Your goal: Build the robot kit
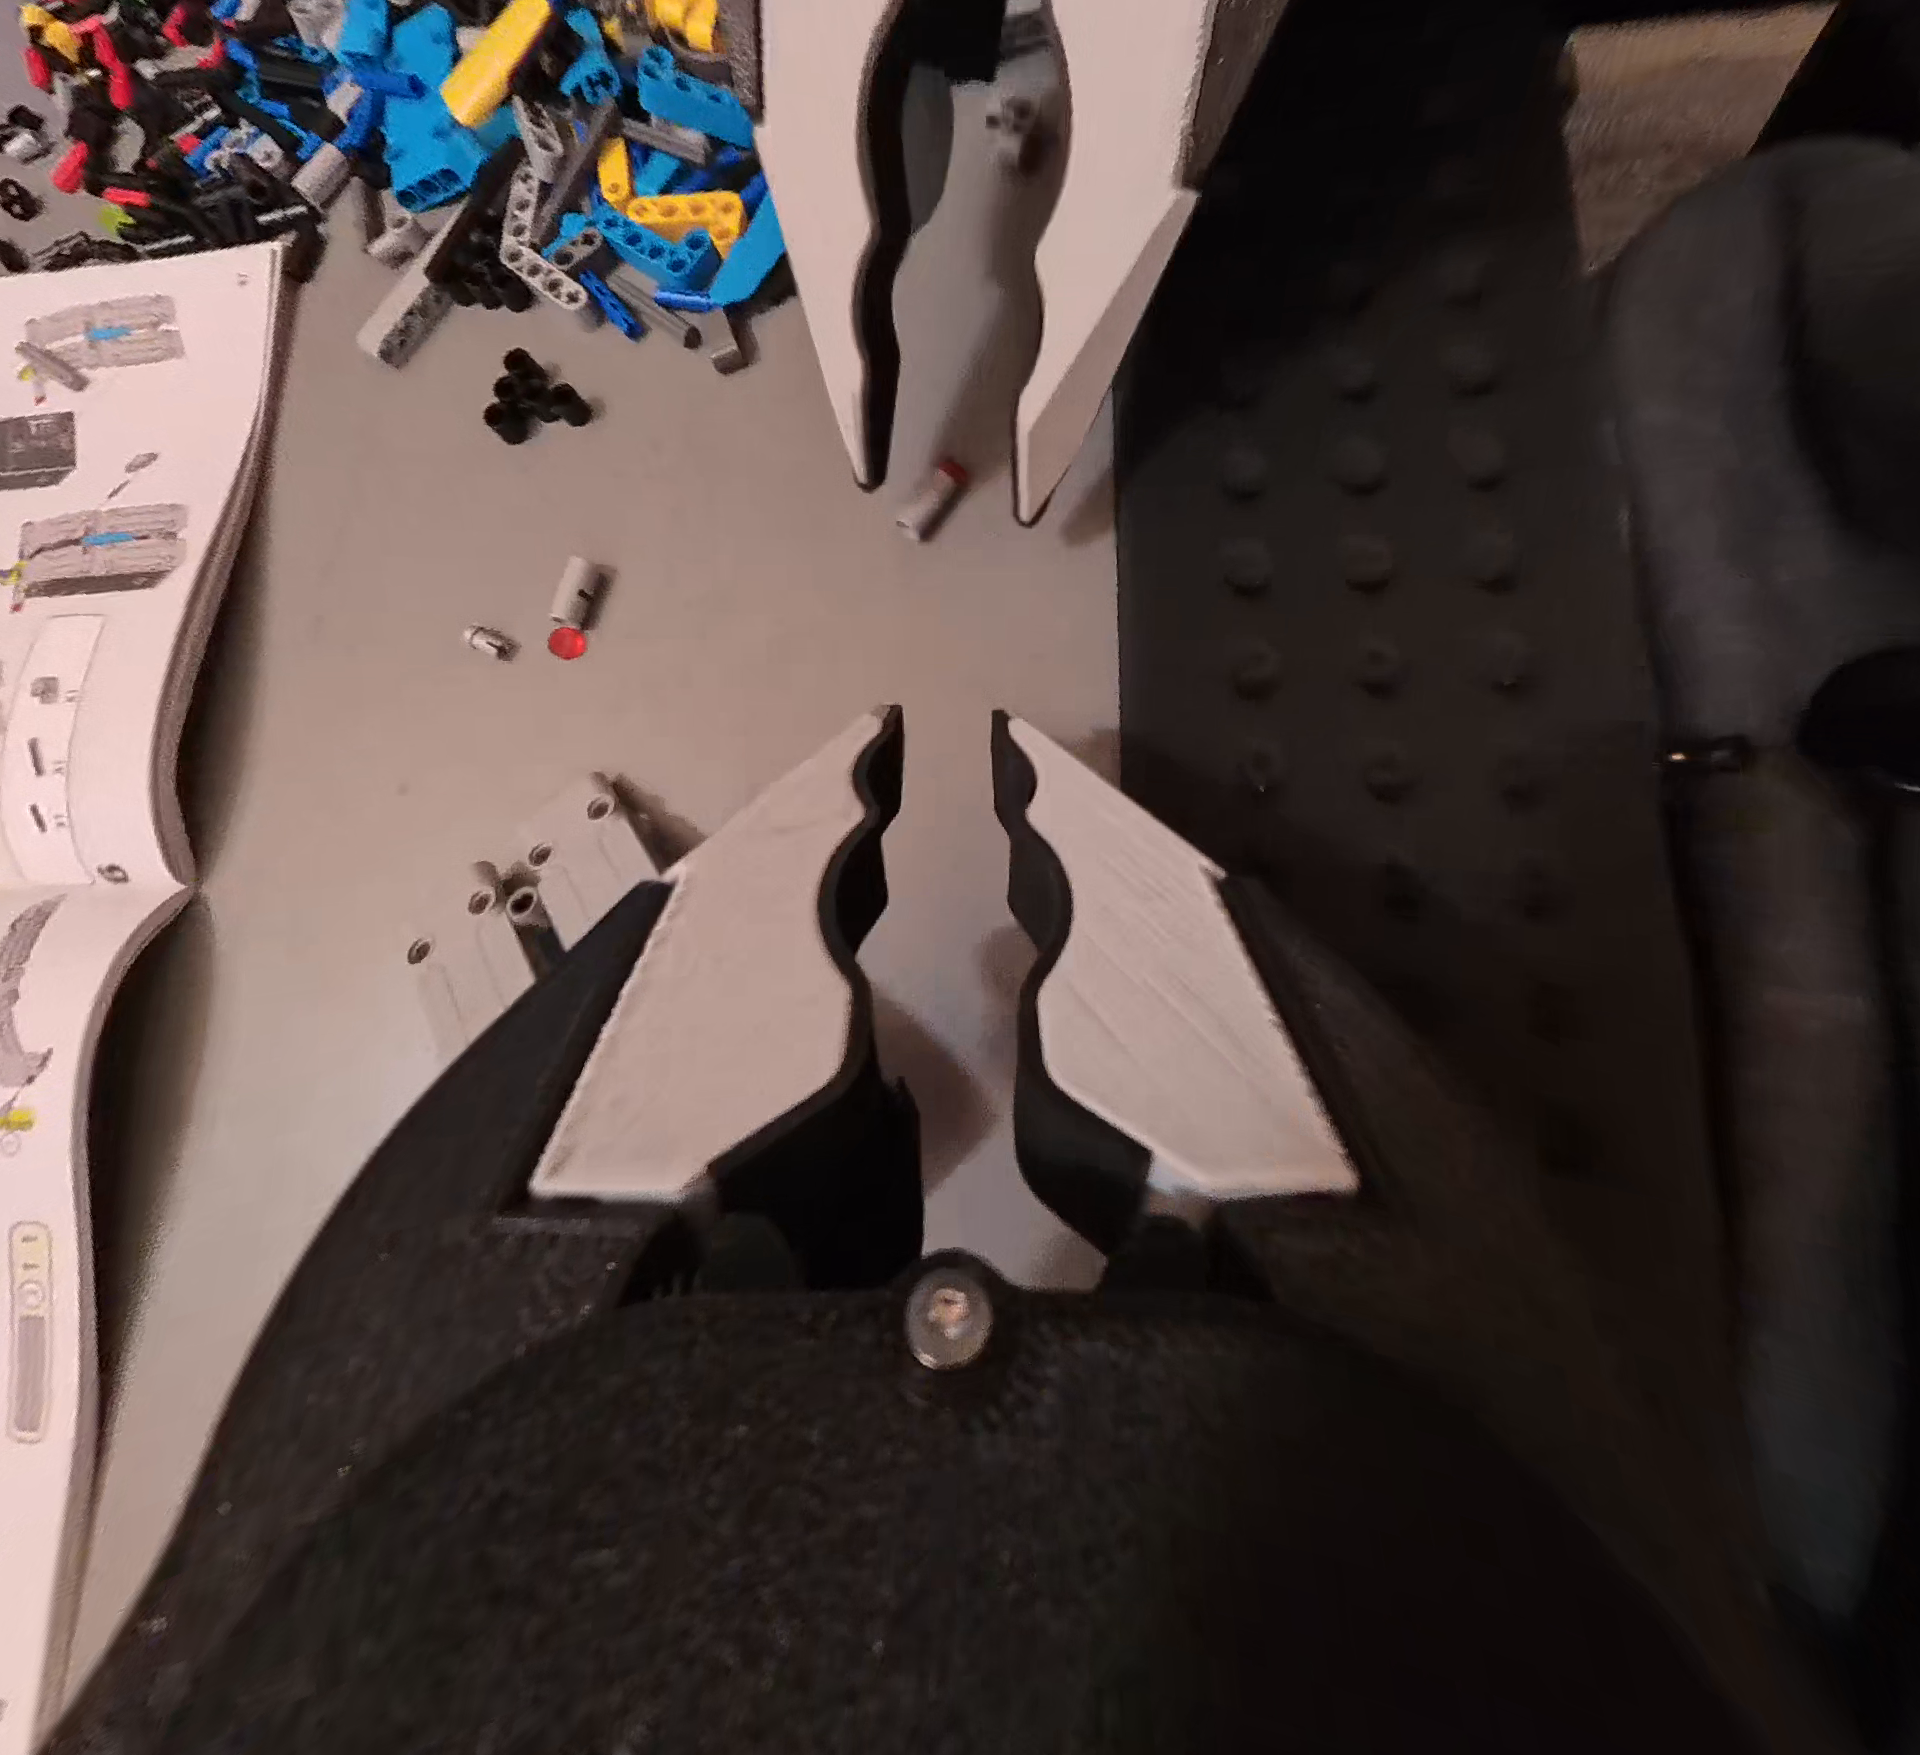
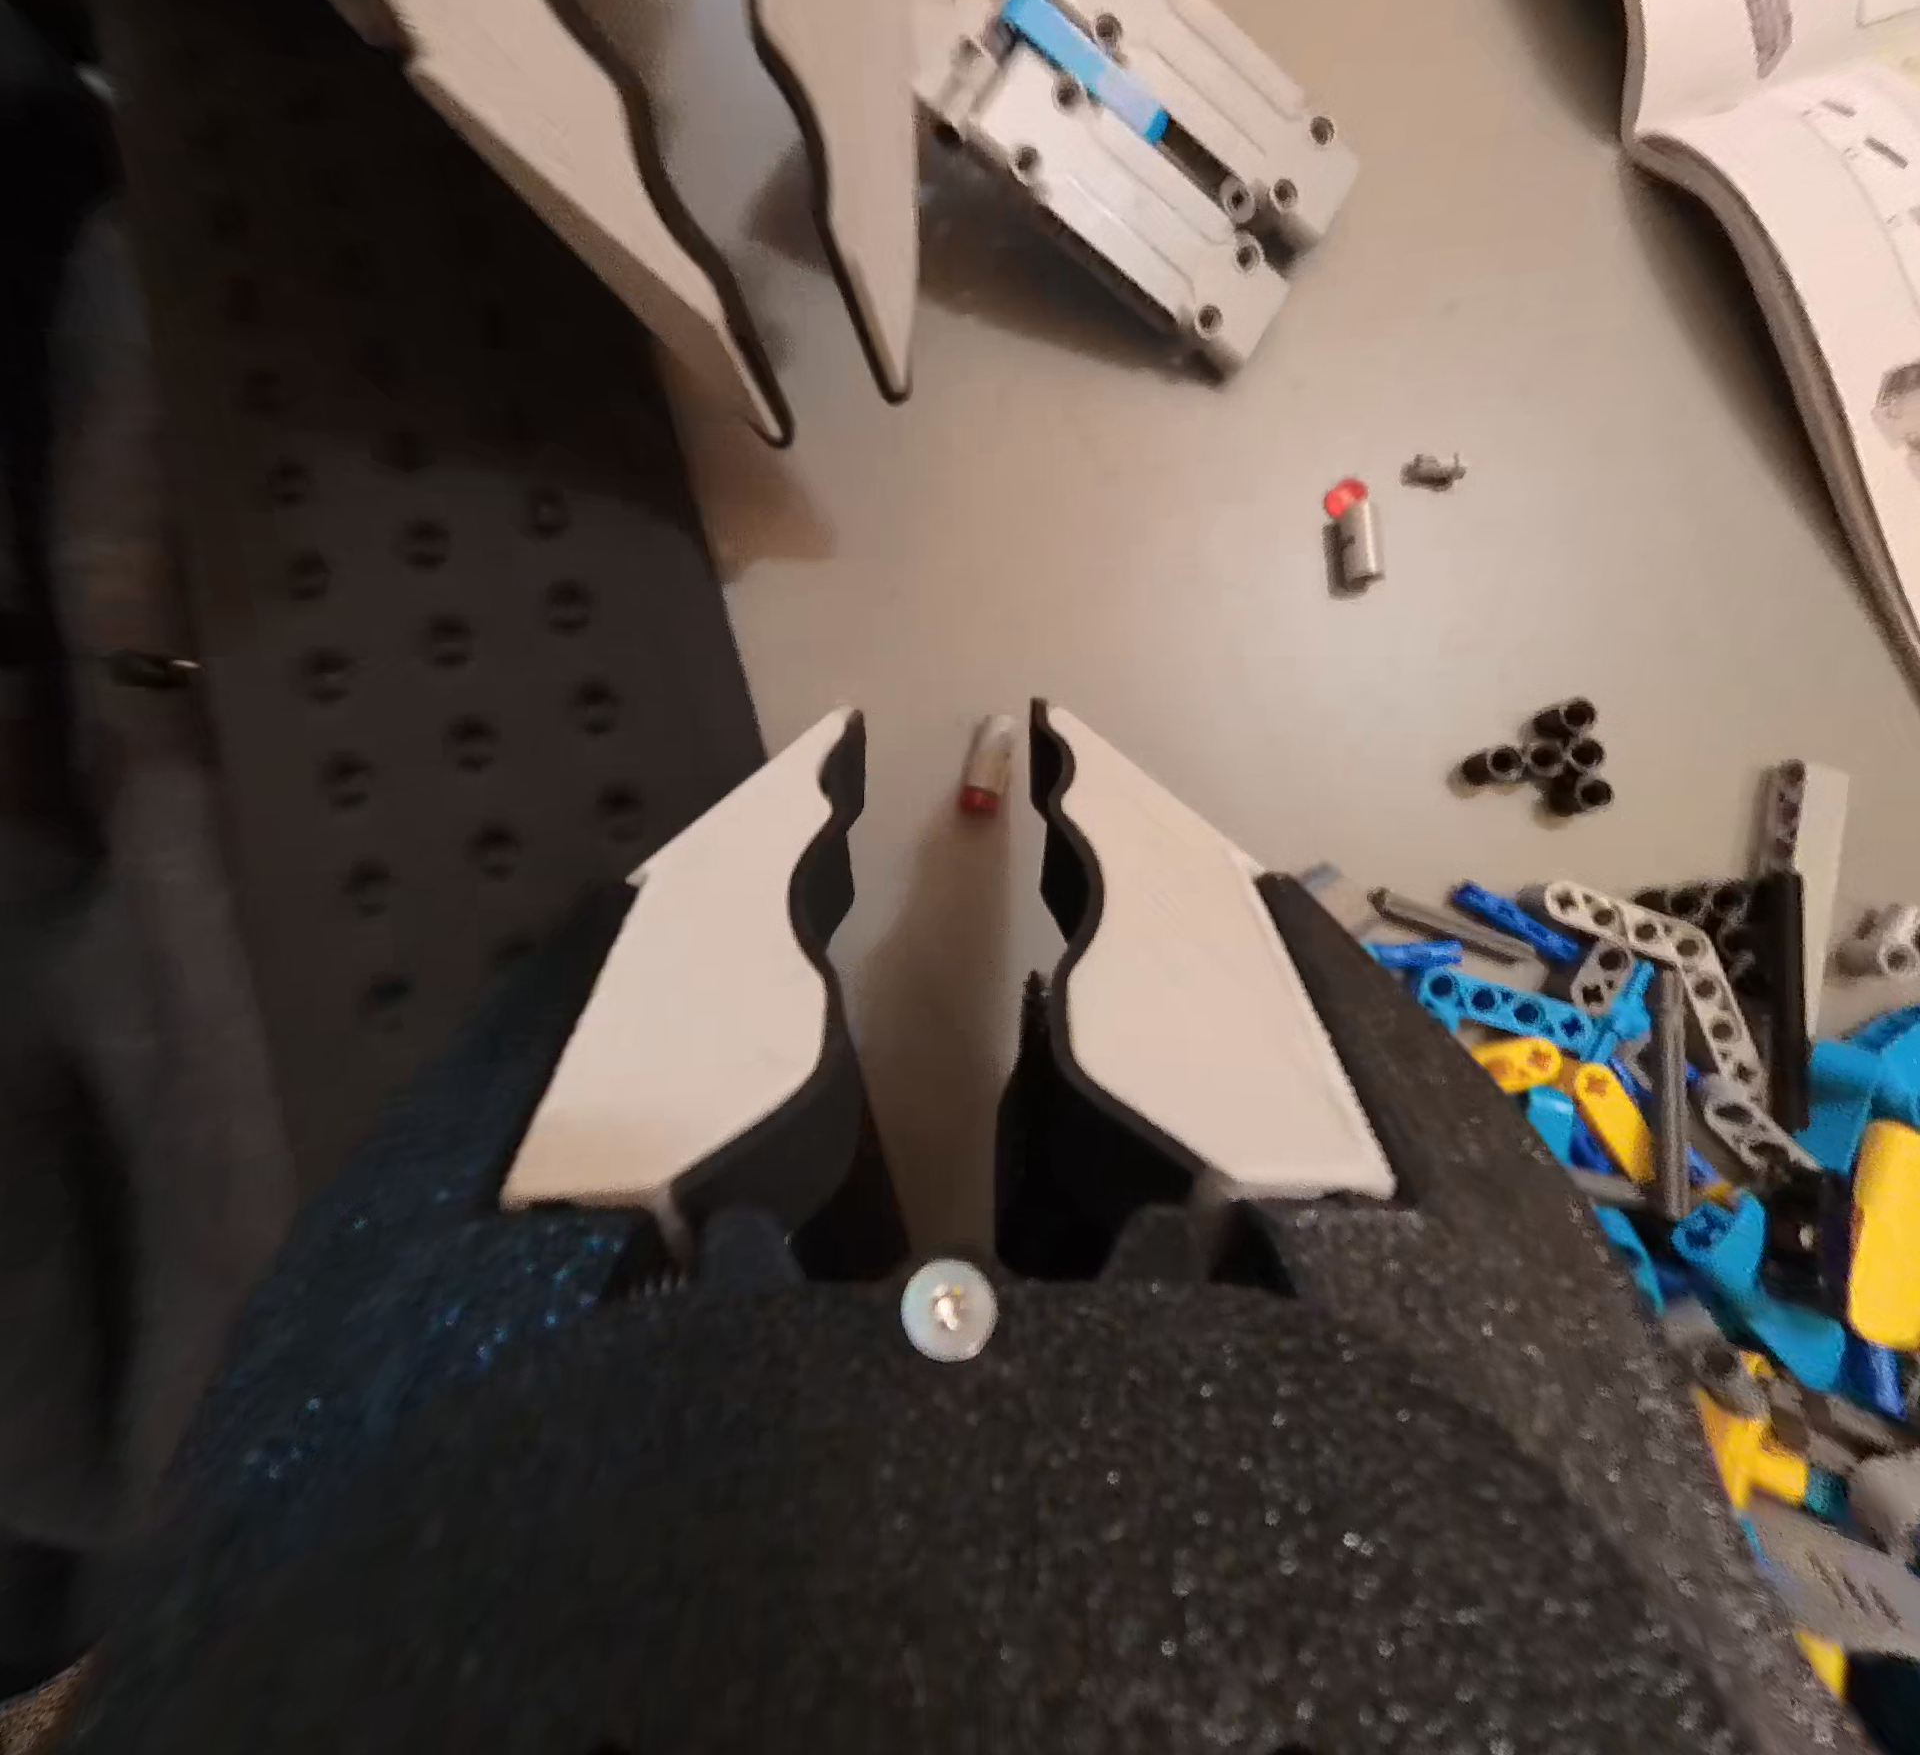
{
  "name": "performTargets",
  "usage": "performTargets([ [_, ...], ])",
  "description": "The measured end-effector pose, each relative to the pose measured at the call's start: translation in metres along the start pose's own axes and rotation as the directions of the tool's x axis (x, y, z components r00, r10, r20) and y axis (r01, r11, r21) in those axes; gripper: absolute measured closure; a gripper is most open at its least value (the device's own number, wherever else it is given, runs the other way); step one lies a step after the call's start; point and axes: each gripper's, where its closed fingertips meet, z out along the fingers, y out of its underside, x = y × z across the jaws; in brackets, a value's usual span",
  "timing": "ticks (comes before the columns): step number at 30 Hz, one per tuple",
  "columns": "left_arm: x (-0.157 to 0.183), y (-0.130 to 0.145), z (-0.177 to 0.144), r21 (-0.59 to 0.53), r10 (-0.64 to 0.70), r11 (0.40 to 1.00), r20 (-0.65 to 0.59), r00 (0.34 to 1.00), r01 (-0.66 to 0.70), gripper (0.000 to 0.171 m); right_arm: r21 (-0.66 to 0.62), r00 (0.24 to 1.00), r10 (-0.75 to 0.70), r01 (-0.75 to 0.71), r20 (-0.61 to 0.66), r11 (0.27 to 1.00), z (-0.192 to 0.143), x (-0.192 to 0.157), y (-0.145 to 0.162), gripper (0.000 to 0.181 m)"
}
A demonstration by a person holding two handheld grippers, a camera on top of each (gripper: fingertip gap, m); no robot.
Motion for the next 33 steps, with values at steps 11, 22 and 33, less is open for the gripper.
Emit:
performTargets([
  [11, -0.009, -0.024, 0.01, 0.103, -0.278, 0.952, -0.109, 0.954, 0.289, 0.156, -0.044, 0.977, -0.116, 0.11, -0.179, 0.993, -0.003, 0.019, 0.008, 0.177],
  [22, 0.004, -0.053, -0.02, 0.136, -0.477, 0.729, -0.601, 0.641, 0.671, 0.154, 0.109, 0.742, -0.562, 0.634, -0.366, 0.766, -0.029, -0.025, -0.061, 0.175],
  [33, -0.037, -0.068, -0.054, 0.26, -0.501, 0.471, -0.708, 0.498, 0.843, 0.166, 0.243, 0.738, -0.282, 0.516, -0.613, 0.822, -0.055, 0.007, -0.092, 0.152],
])
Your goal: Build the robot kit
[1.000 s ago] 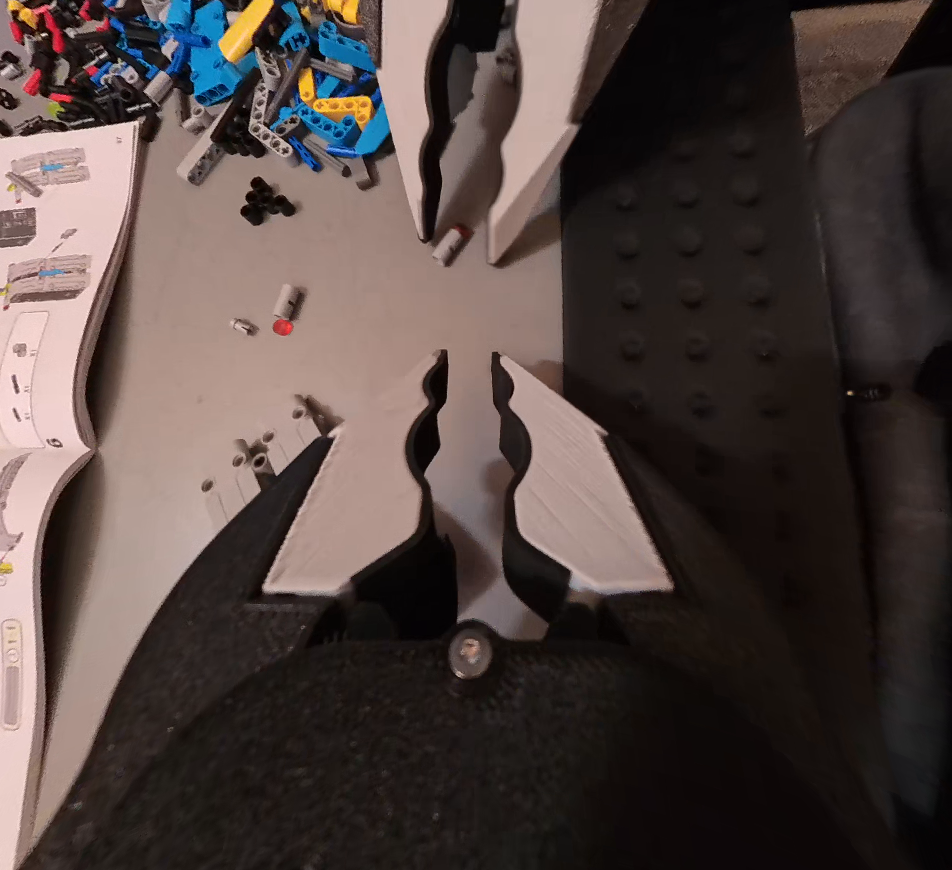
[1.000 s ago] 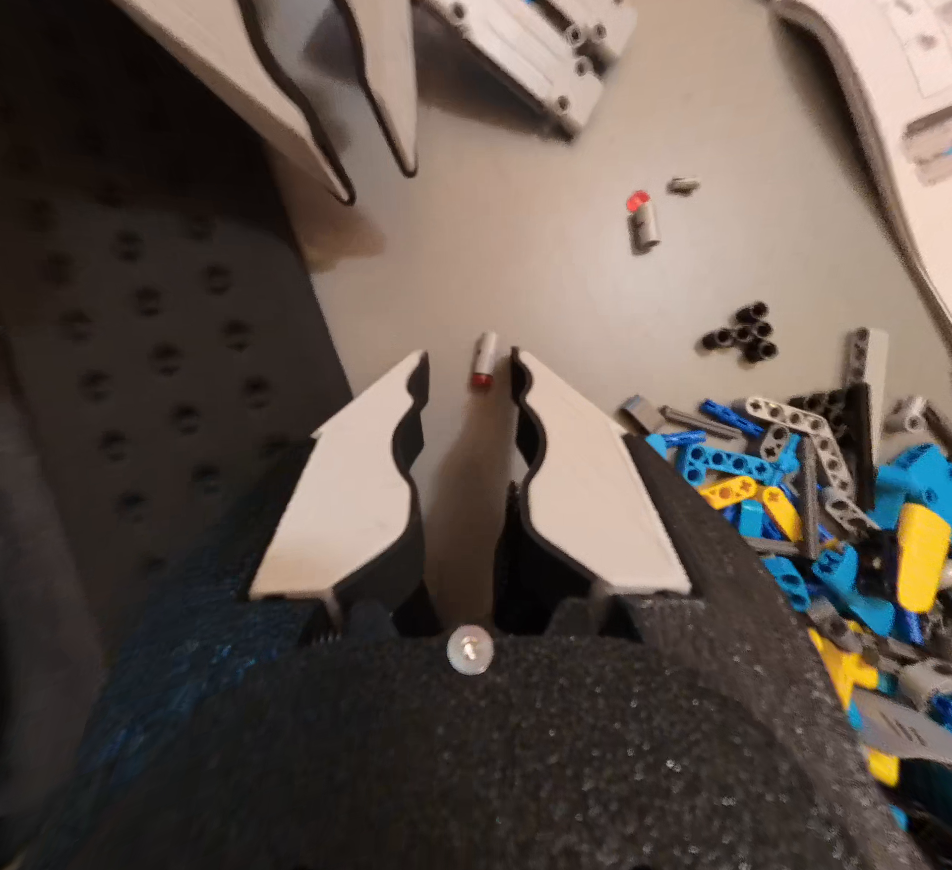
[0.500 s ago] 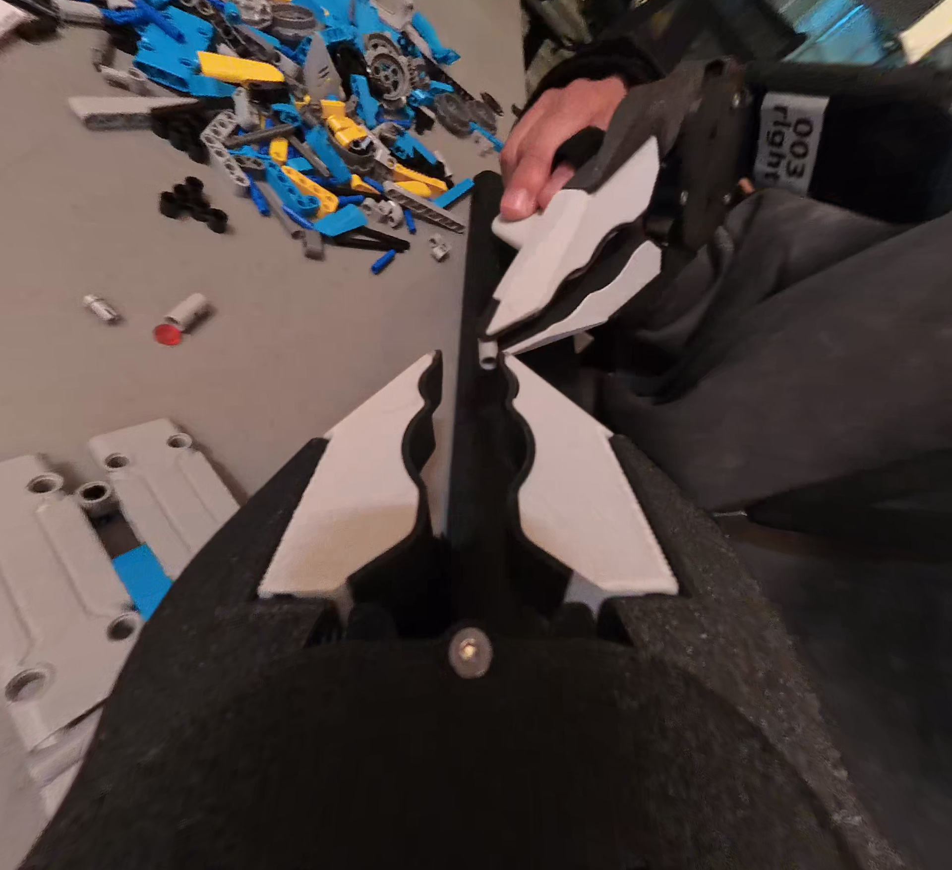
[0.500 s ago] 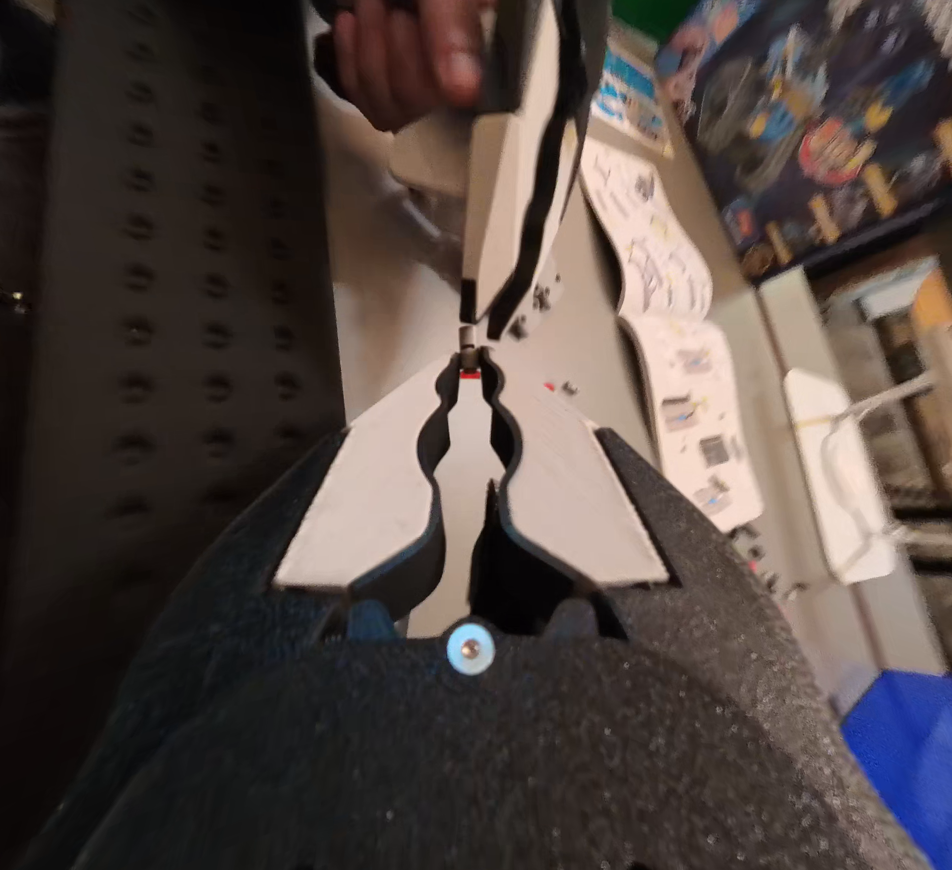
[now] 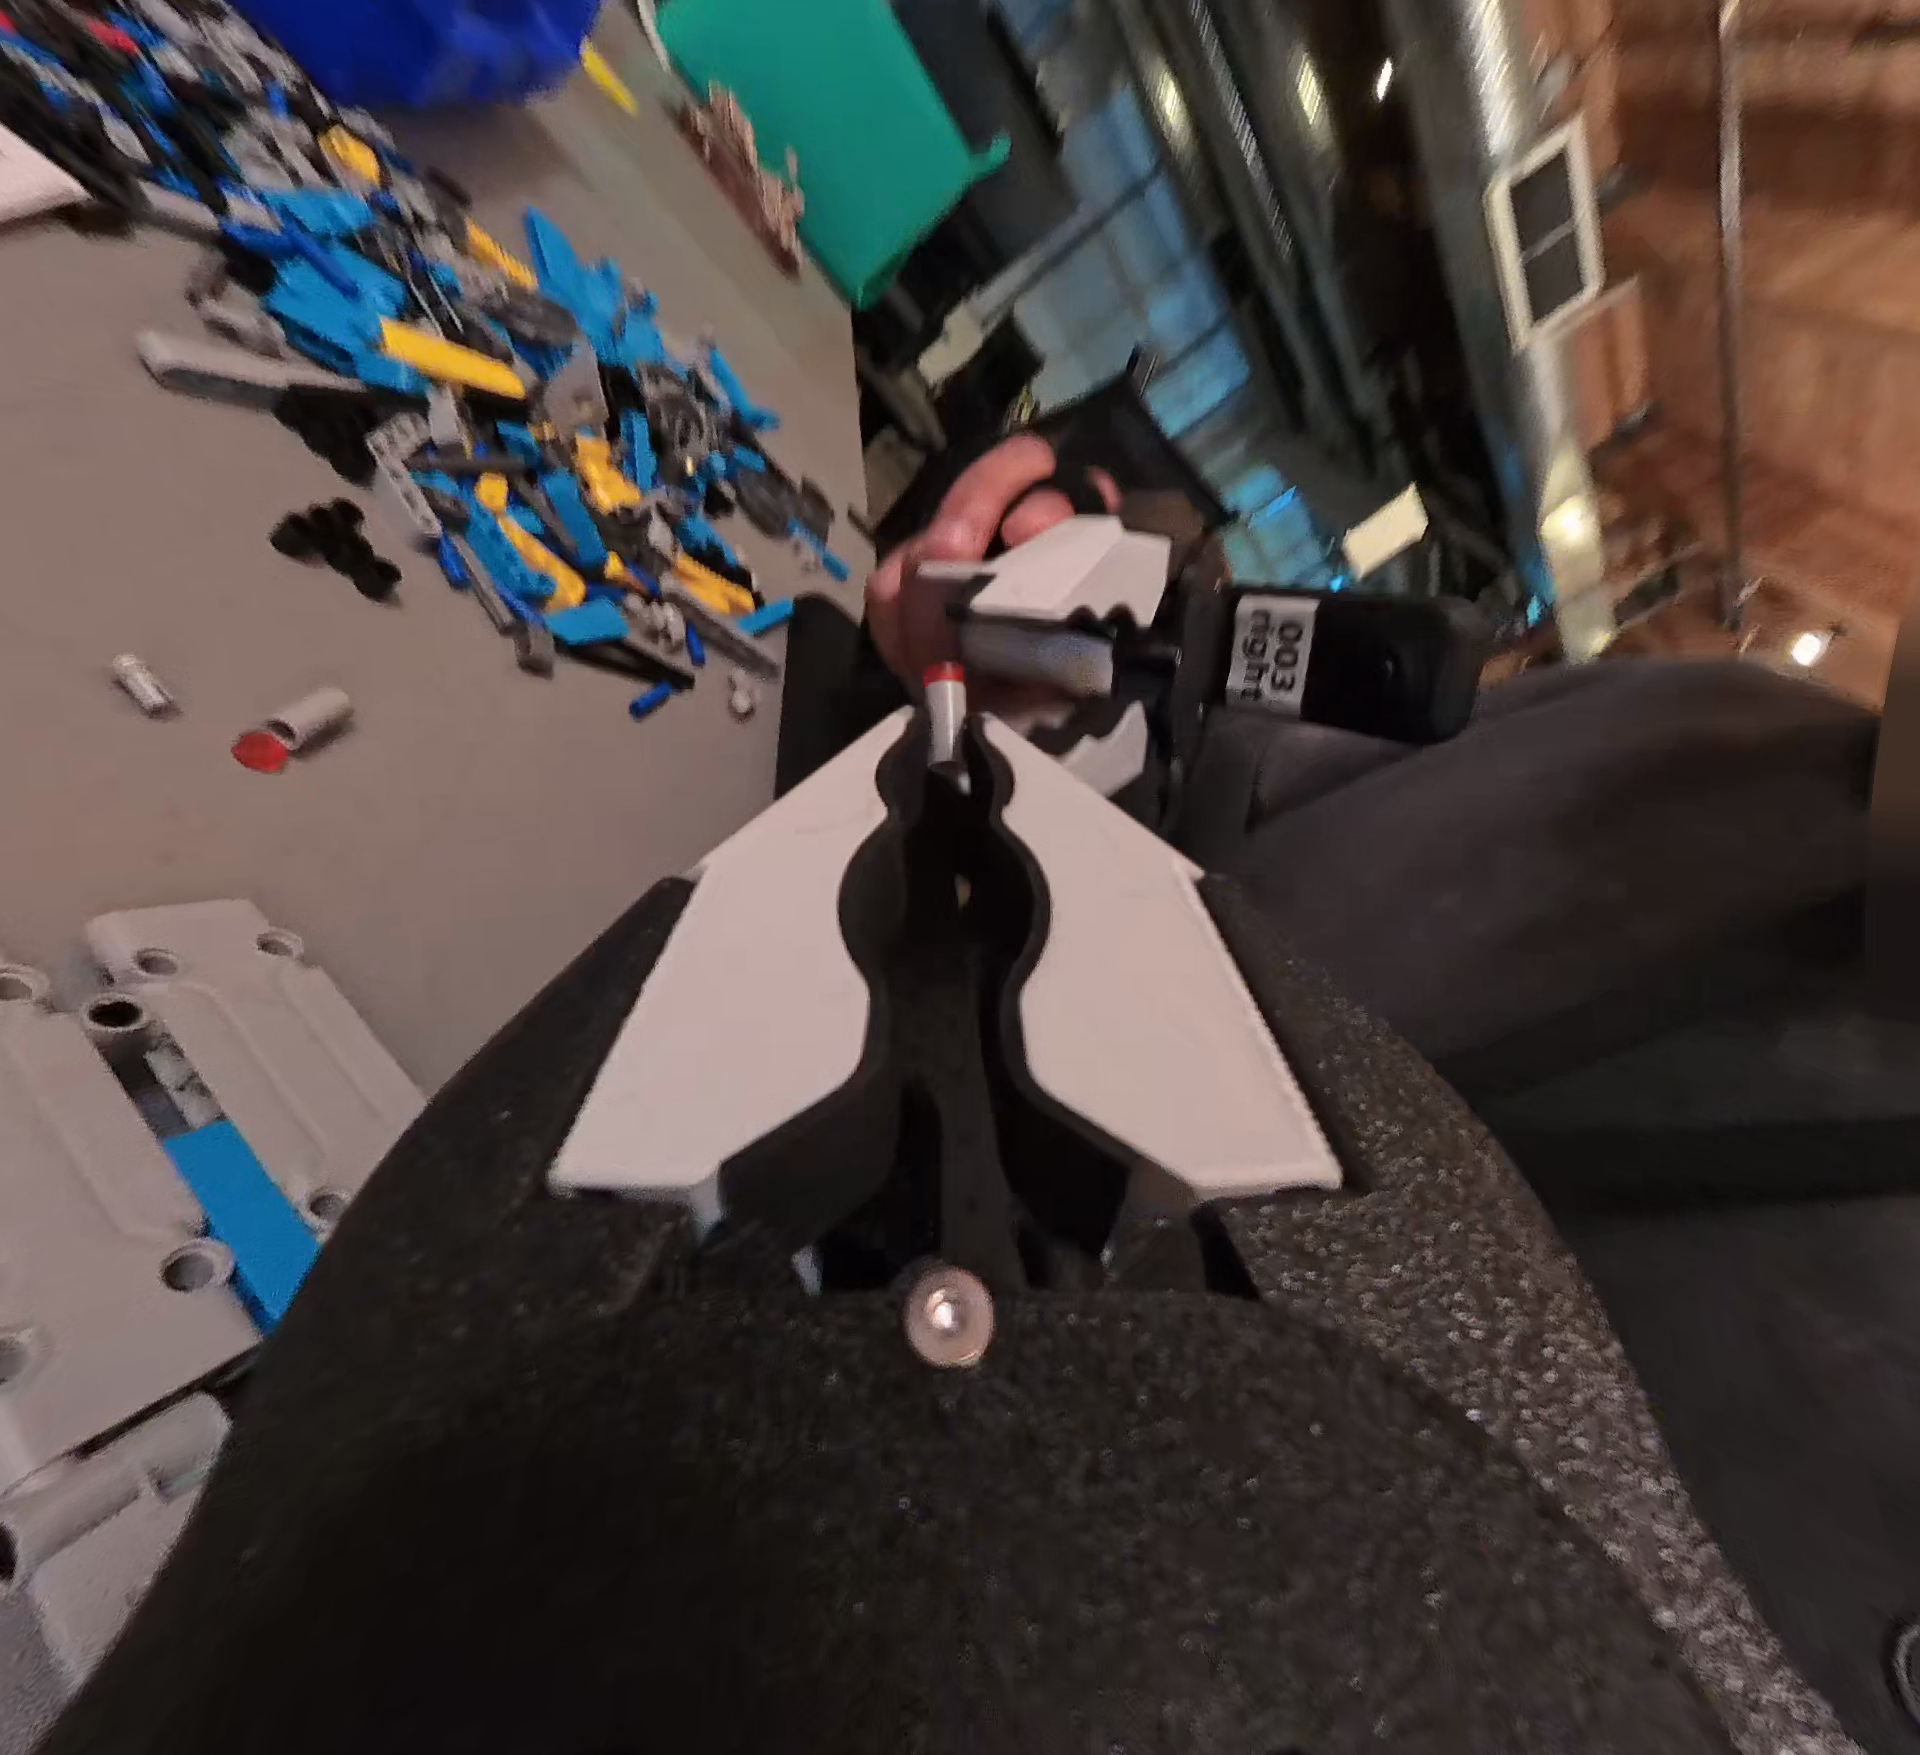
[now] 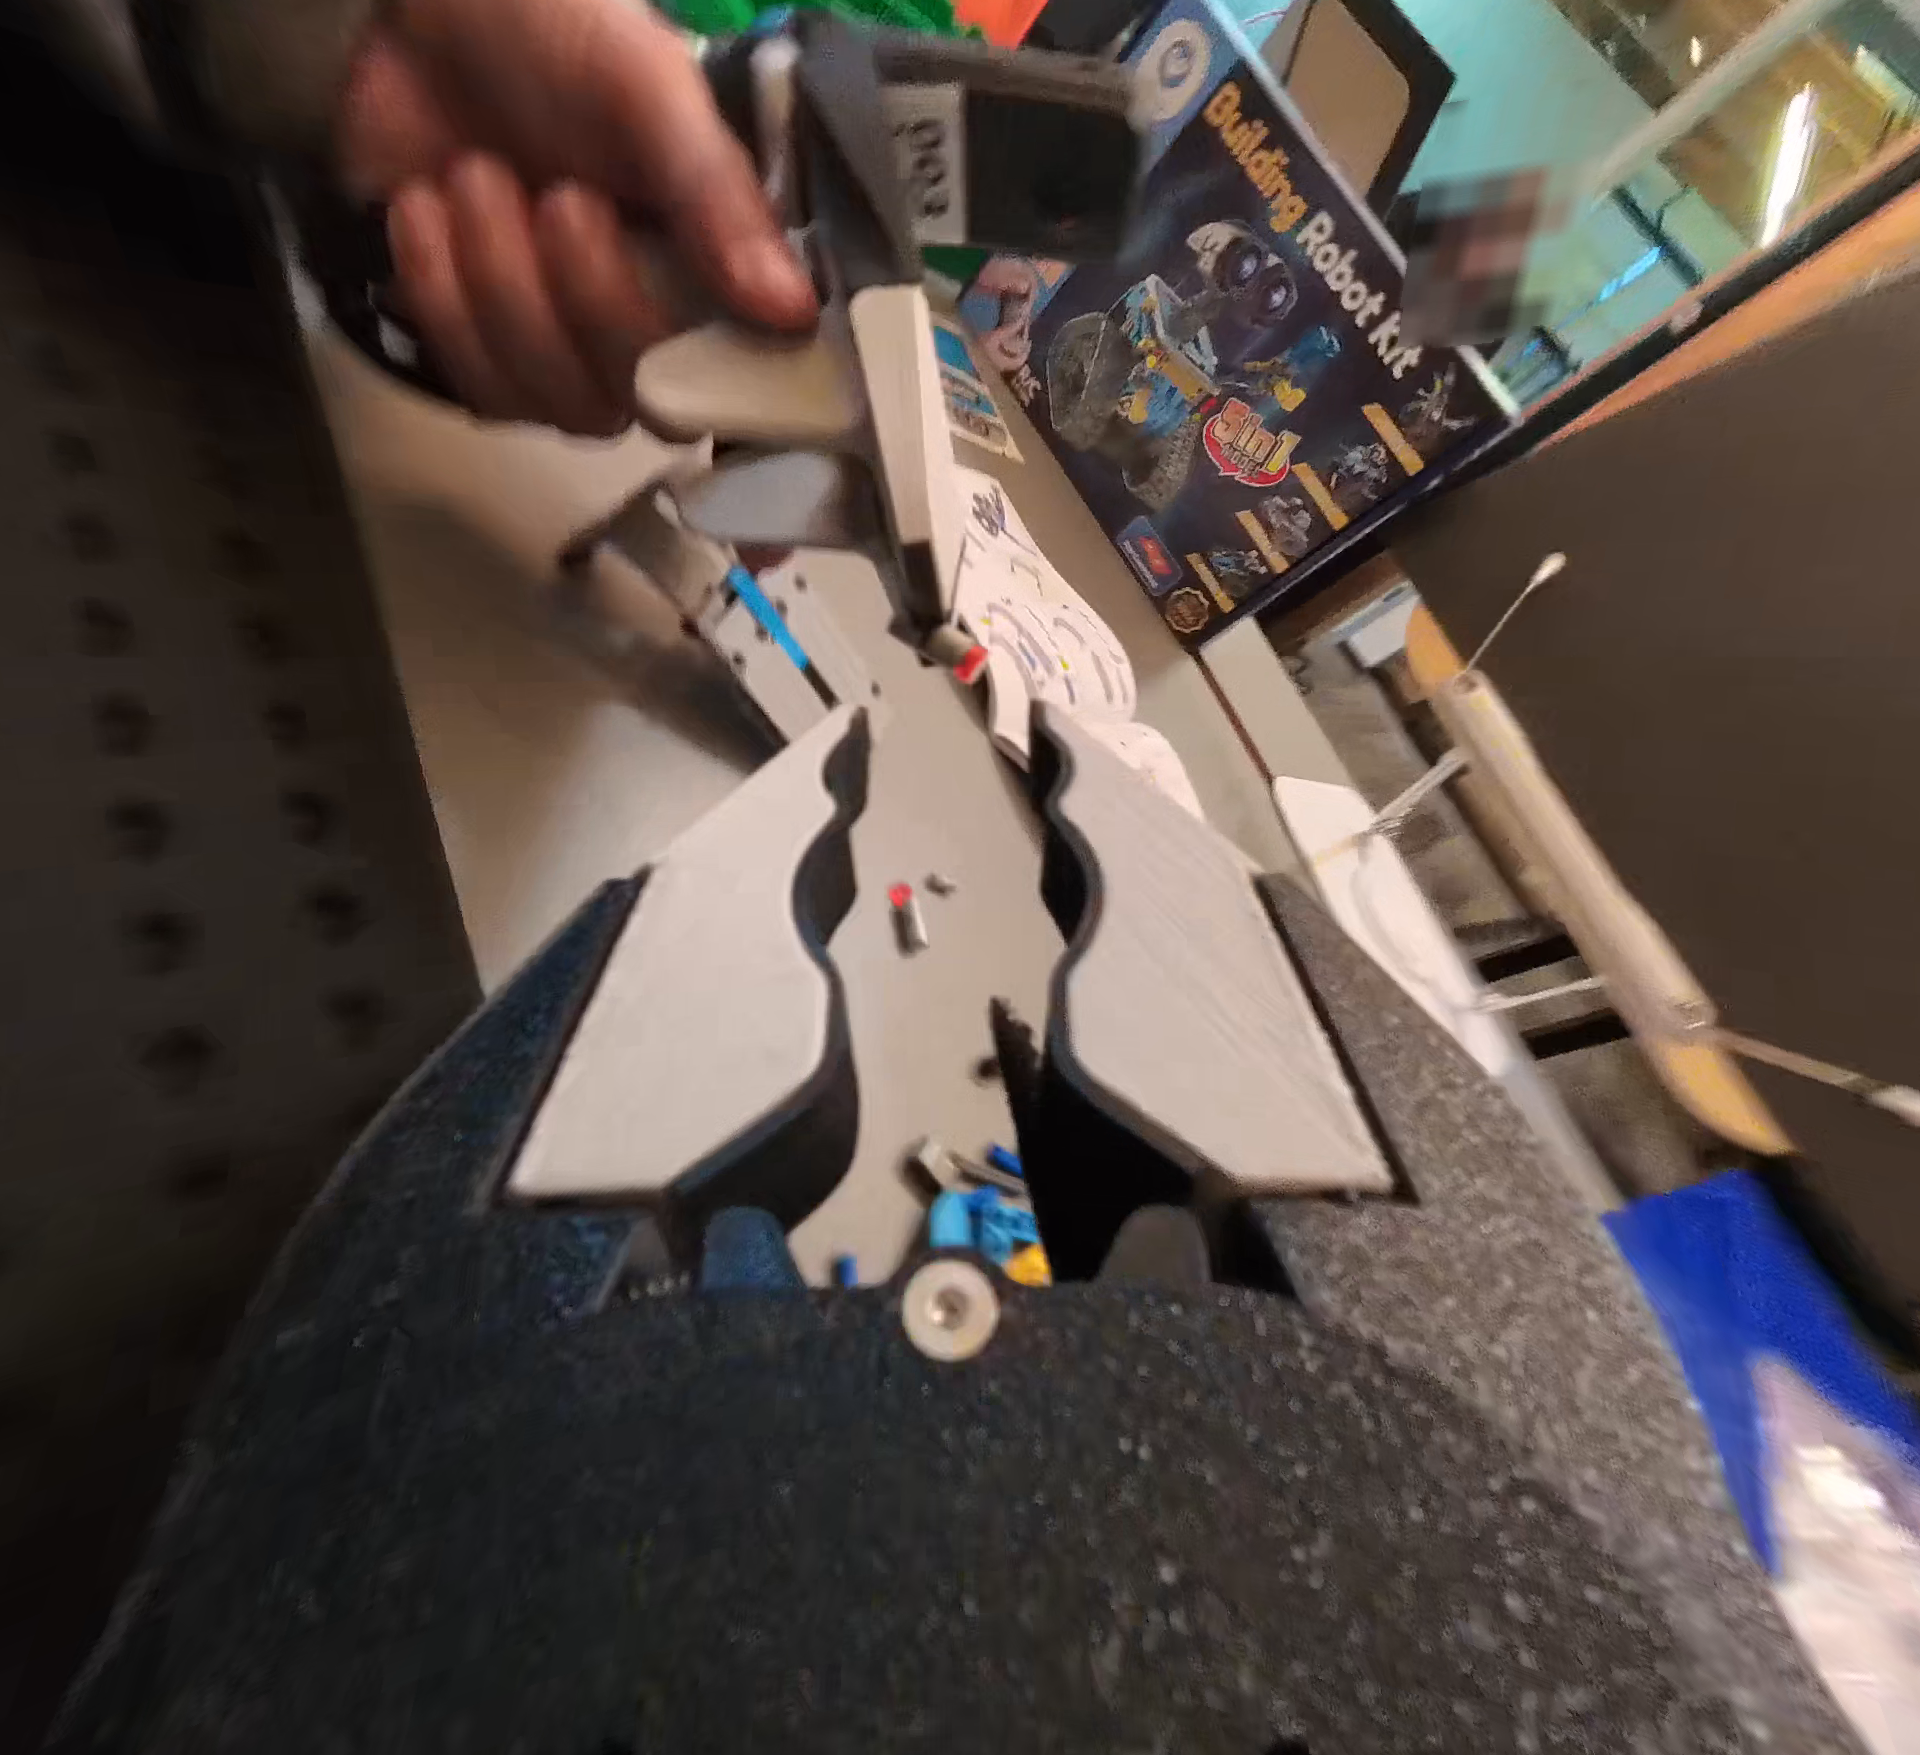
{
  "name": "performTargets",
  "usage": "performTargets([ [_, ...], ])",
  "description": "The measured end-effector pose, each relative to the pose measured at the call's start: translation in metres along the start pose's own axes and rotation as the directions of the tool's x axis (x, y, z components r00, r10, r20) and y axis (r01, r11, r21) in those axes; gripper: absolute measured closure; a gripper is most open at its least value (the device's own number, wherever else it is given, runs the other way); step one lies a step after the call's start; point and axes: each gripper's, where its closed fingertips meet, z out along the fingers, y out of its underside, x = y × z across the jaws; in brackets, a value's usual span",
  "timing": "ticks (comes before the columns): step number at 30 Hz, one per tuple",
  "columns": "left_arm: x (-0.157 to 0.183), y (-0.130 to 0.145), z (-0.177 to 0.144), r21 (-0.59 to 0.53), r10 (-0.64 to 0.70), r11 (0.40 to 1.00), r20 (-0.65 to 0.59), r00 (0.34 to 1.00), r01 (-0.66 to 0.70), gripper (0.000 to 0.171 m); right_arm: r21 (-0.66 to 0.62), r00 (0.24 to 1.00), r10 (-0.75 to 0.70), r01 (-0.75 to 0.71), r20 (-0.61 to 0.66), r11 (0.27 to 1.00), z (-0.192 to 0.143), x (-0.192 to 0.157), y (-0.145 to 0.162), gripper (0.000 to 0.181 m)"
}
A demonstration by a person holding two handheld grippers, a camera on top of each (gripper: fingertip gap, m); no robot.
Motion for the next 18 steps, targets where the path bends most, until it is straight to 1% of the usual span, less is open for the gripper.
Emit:
performTargets([
  [1, 0.002, -0.008, -0.002, 0.054, -0.015, 0.998, -0.02, 1.0, 0.016, 0.166, 0.024, 0.995, 0.101, -0.1, -0.012, 0.995, 0.004, 0.004, -0.006, 0.146],
  [2, 0.007, -0.013, -0.004, 0.093, -0.03, 0.995, -0.055, 0.998, 0.035, 0.166, 0.053, 0.981, 0.193, -0.191, -0.027, 0.98, 0.007, 0.008, -0.012, 0.144],
  [3, 0.01, -0.018, -0.006, 0.125, -0.047, 0.99, -0.084, 0.995, 0.057, 0.166, 0.075, 0.963, 0.264, -0.26, -0.046, 0.963, 0.01, 0.012, -0.016, 0.142],
  [4, 0.011, -0.021, -0.006, 0.148, -0.064, 0.986, -0.099, 0.993, 0.079, 0.166, 0.085, 0.951, 0.3, -0.294, -0.073, 0.952, 0.013, 0.016, -0.018, 0.14],
  [6, 0.014, -0.023, -0.007, 0.17, -0.102, 0.977, -0.146, 0.984, 0.126, 0.165, 0.096, 0.951, 0.287, -0.277, -0.112, 0.956, 0.017, 0.019, -0.023, 0.14],
  [7, 0.015, -0.024, -0.007, 0.179, -0.122, 0.972, -0.165, 0.979, 0.151, 0.166, 0.094, 0.956, 0.263, -0.252, -0.133, 0.963, 0.019, 0.02, -0.024, 0.143],
  [8, 0.014, -0.025, -0.008, 0.192, -0.136, 0.967, -0.173, 0.976, 0.169, 0.166, 0.093, 0.961, 0.237, -0.226, -0.141, 0.97, 0.02, 0.019, -0.026, 0.15],
  [11, 0.014, -0.024, -0.007, 0.188, -0.153, 0.964, -0.187, 0.97, 0.188, 0.166, 0.089, 0.965, 0.206, -0.193, -0.165, 0.977, 0.023, 0.02, -0.025, 0.159],
  [13, 0.016, -0.02, -0.003, 0.166, -0.151, 0.969, -0.187, 0.971, 0.183, 0.166, 0.086, 0.965, 0.218, -0.207, -0.148, 0.975, 0.023, 0.019, -0.024, 0.16],
  [18, 0.014, -0.017, -0.002, 0.157, -0.139, 0.974, -0.167, 0.976, 0.165, 0.166, 0.081, 0.967, 0.232, -0.224, -0.107, 0.971, 0.024, 0.017, -0.022, 0.161],
])
